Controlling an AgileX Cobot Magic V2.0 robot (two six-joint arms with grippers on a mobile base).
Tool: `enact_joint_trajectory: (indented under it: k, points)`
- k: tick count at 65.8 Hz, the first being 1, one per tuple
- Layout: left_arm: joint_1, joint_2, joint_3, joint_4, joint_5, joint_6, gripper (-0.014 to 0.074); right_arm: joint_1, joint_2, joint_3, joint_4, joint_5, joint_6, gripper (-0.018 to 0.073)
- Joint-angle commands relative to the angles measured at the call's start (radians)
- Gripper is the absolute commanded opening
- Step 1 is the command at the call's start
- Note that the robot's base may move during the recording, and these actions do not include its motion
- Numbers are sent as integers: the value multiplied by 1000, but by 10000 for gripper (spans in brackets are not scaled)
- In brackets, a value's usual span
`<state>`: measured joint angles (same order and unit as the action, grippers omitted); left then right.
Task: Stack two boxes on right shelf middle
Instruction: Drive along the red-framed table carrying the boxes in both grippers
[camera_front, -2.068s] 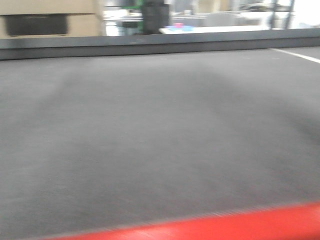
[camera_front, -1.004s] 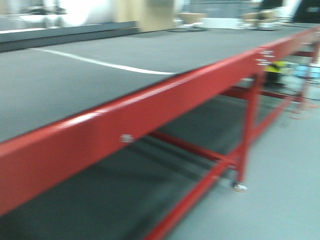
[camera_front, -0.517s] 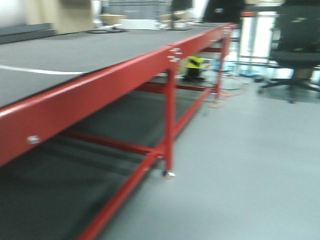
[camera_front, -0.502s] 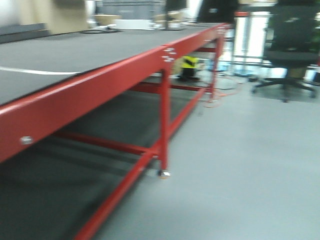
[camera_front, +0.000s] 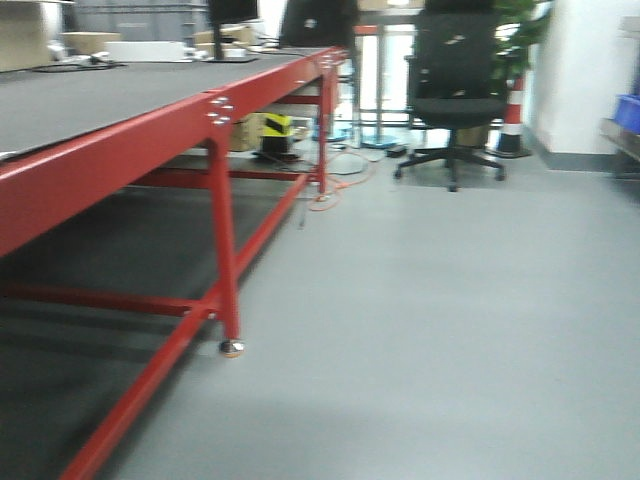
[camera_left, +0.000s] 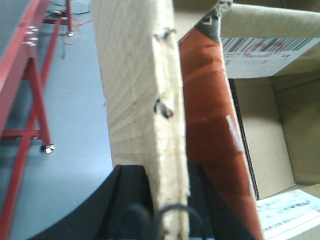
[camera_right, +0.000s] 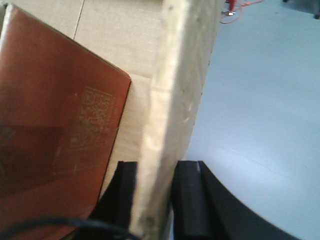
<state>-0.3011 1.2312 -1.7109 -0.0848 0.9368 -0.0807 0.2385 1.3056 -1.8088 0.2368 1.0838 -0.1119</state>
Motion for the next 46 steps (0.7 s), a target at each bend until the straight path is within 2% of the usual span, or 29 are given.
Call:
enact_joint_trajectory:
  k: [1, 46]
  points:
    - [3, -16, -11, 2, -67, -2, -111, -6, -13, -13, -31, -44, -21, -153]
    - [3, -16, -11, 2, -67, -2, -111, -6, -13, -13, -31, -44, -21, -153]
